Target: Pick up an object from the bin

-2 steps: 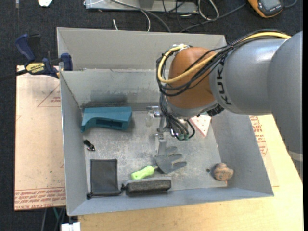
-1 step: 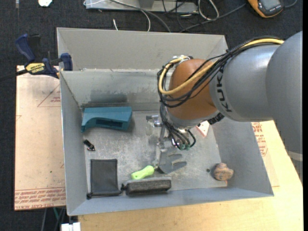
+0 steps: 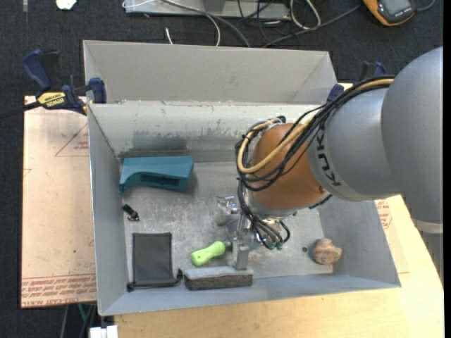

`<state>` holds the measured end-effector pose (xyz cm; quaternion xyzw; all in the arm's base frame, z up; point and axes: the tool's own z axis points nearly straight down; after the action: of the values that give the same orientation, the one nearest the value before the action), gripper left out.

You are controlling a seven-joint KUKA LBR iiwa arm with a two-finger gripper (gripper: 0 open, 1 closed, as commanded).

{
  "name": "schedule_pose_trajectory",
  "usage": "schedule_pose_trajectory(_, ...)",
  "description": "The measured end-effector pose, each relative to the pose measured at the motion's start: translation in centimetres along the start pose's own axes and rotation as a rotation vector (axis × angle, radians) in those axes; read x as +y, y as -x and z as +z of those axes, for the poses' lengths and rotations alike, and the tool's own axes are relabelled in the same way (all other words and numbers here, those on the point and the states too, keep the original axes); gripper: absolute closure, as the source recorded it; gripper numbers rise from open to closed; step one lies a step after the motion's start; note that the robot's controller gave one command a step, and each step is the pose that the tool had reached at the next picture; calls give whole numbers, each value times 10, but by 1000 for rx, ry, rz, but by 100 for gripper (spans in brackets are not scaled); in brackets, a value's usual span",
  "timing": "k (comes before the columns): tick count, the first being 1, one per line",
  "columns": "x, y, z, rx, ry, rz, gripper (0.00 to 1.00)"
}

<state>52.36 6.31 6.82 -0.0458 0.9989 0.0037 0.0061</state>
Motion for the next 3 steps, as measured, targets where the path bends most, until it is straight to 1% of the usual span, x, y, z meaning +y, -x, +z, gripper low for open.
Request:
schedule_pose_trajectory(1, -59, -17, -4, -8, 0, -18, 100)
schedule_pose_trajectory(2, -59, -17, -4, -8, 0, -18, 100)
schedule_pose_trajectory(3, -55, -20, -59, 3, 1, -42, 100)
